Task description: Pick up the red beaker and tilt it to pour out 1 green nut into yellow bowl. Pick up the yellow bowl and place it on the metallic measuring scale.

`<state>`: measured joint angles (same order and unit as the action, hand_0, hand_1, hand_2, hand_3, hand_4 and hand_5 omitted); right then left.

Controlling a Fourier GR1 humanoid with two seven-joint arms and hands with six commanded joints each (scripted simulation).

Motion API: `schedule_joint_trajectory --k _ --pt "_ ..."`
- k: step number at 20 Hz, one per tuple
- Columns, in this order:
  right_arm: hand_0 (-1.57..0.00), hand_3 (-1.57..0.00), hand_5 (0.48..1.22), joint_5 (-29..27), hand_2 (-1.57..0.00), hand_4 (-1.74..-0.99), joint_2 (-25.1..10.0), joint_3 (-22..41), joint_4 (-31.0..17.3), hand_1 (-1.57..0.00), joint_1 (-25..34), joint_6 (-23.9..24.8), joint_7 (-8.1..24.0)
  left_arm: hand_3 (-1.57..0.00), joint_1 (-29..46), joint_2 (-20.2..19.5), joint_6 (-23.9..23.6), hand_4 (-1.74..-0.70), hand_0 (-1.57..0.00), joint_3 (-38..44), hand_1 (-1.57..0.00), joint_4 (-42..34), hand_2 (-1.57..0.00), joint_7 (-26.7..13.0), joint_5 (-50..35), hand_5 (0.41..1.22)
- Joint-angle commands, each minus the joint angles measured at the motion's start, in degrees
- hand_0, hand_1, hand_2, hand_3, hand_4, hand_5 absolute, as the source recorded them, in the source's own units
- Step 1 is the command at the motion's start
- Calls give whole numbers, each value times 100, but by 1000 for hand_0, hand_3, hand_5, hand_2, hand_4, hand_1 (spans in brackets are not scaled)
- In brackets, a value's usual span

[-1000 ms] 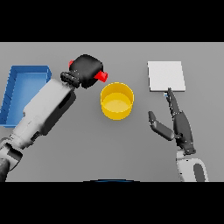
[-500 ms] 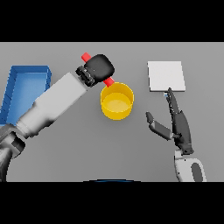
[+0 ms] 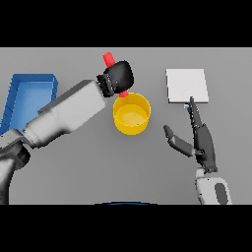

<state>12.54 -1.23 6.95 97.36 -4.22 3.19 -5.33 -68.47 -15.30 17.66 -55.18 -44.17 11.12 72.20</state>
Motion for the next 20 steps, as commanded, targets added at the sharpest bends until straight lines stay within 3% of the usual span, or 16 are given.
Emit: schedule_joint_trajectory --k 1,8,13,16,18,20 --pt "1 1 565 22 1 -1130 51 19 -72 1 16 25 52 -1563 -24 -6 4 -1736 -1571 -135 -1571 -25 -1571 26 122 1221" --pt "1 1 577 -21 1 -1130 -54 -33 22 1 -79 -22 -88 -1569 -439 88 -197 -1733 -1571 -664 -1571 146 -1571 160 715 1221" --pt "1 1 565 32 1 -1138 -14 -11 -7 1 8 27 20 -1570 -1422 88 -233 -1729 -1571 -784 -1571 401 -1571 576 982 1221" --pt "1 1 554 95 1 -1130 -2 39 -3 1 -14 36 -38 -1571 -1944 -170 -373 -1724 -1571 -310 -1571 812 -1571 574 767 1221" --pt "1 1 554 47 1 -1128 12 54 57 1 23 3 -2 -1571 -2257 -363 -591 -1720 -1571 91 -1571 1193 -1571 424 583 1221" --pt "1 1 559 -75 1 -1105 2 59 32 1 -10 -121 -76 -1571 -2533 -530 -493 -1725 -1571 678 -1571 1684 -1571 159 202 1221"
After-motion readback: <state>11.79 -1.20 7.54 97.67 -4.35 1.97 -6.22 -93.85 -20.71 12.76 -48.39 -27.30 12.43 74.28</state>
